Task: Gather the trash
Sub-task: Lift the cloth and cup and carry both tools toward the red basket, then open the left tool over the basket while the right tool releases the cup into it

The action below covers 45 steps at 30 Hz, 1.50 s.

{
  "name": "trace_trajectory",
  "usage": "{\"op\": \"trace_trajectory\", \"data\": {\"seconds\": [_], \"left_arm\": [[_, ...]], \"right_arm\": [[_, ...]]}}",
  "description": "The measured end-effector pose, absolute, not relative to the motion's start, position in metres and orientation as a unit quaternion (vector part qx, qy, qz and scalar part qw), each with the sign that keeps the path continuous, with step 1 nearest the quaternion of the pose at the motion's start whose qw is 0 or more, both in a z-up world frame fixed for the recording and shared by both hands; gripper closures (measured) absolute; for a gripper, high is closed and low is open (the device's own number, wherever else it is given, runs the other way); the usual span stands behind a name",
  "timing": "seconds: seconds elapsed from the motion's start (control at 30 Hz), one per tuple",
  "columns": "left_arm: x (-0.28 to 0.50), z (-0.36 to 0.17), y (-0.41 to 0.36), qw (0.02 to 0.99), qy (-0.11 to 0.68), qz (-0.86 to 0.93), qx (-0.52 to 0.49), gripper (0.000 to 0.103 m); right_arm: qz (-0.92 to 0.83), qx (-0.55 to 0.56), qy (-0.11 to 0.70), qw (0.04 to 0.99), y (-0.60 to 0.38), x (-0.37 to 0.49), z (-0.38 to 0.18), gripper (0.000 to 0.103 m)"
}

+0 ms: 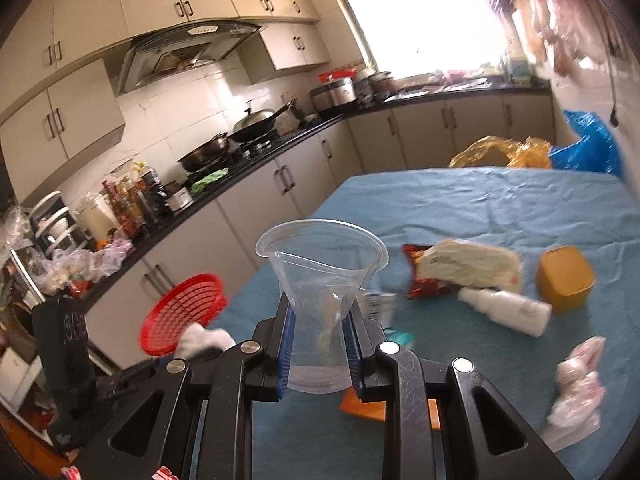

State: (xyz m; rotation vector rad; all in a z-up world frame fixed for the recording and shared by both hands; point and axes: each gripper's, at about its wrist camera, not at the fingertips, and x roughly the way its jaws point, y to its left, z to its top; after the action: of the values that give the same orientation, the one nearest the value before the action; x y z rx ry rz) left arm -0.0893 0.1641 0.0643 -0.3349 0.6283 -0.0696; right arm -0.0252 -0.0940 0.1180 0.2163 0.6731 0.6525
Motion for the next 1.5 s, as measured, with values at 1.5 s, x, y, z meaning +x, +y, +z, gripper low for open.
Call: {"op": "trace_trajectory", "data": {"seconds": [1.5], "left_arm": [[-0.100,0.068,0.361,0.917,0.294,0.125,-0.239,0.035]], "right_arm": [[0.413,0.043,0.380,0.826,0.125,0.009,0.125,0.053]]}}
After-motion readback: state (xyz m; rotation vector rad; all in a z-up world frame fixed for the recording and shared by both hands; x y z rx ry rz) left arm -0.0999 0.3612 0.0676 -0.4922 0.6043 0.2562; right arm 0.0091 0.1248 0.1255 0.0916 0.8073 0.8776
